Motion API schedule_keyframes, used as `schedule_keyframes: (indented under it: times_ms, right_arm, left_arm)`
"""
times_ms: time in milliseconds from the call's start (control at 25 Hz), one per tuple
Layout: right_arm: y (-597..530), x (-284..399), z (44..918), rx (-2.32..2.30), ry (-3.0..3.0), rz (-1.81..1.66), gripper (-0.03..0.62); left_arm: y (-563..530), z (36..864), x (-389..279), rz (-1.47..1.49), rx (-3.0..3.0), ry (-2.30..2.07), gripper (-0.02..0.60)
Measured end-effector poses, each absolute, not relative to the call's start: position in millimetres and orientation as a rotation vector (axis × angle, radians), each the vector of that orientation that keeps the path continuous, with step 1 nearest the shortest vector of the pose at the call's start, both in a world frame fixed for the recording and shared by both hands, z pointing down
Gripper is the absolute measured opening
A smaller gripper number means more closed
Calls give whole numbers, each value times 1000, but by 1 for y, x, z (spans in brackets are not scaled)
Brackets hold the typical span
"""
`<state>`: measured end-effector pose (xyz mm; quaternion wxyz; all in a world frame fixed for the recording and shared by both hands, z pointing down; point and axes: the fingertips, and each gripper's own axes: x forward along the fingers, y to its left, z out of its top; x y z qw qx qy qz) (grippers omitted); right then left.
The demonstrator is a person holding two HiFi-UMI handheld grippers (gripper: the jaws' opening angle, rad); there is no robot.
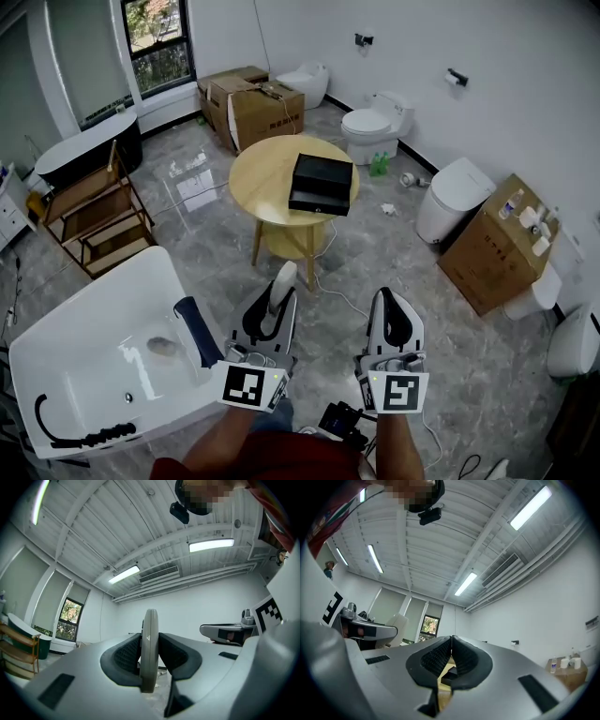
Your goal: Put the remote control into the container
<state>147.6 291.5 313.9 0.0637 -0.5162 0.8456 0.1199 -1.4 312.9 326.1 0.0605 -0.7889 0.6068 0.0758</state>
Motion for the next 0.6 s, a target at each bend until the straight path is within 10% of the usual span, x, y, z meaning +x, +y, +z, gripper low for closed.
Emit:
schedule_keyframes:
  times_ms: [600]
  right_arm:
    - [192, 49, 309, -1567, 2581, 411, 21]
  left_arm:
    - [213, 322, -97, 287, -2387, 1835, 118]
